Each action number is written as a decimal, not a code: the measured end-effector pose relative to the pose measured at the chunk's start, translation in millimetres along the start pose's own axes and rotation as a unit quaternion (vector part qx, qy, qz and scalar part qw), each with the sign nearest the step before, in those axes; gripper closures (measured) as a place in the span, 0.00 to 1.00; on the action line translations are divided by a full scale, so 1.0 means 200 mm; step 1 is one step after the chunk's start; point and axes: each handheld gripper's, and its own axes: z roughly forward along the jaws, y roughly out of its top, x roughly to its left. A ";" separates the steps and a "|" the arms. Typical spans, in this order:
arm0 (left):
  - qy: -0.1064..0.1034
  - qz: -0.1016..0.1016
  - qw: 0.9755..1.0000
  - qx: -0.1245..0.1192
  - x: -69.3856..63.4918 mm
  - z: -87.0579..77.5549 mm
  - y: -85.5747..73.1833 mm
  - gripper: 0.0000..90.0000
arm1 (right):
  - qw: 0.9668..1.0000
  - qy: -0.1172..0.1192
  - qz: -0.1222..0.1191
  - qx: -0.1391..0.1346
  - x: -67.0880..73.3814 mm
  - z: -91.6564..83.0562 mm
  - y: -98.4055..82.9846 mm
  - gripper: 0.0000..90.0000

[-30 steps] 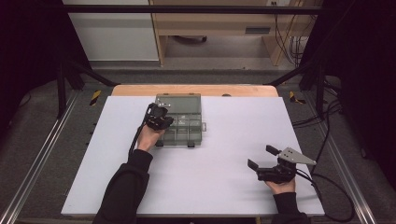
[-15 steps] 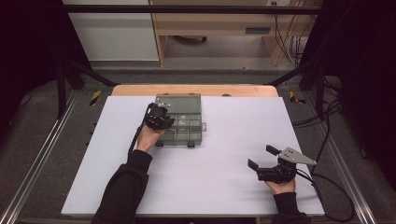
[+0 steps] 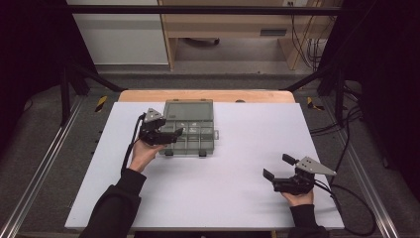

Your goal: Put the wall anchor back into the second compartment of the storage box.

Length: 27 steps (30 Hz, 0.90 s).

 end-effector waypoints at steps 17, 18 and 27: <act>-0.027 0.003 0.997 -0.074 -0.06 -0.31 -0.24 0.02 | 1.000 -0.001 0.002 -0.001 0.00 0.00 0.00 0.00; -0.027 0.005 0.997 -0.079 -0.06 -0.33 -0.26 0.02 | 1.000 -0.001 0.001 -0.002 0.00 0.00 0.00 0.00; -0.026 0.007 0.993 -0.117 -0.05 -0.43 -0.44 0.03 | 1.000 -0.002 0.002 -0.003 0.00 -0.01 0.00 0.00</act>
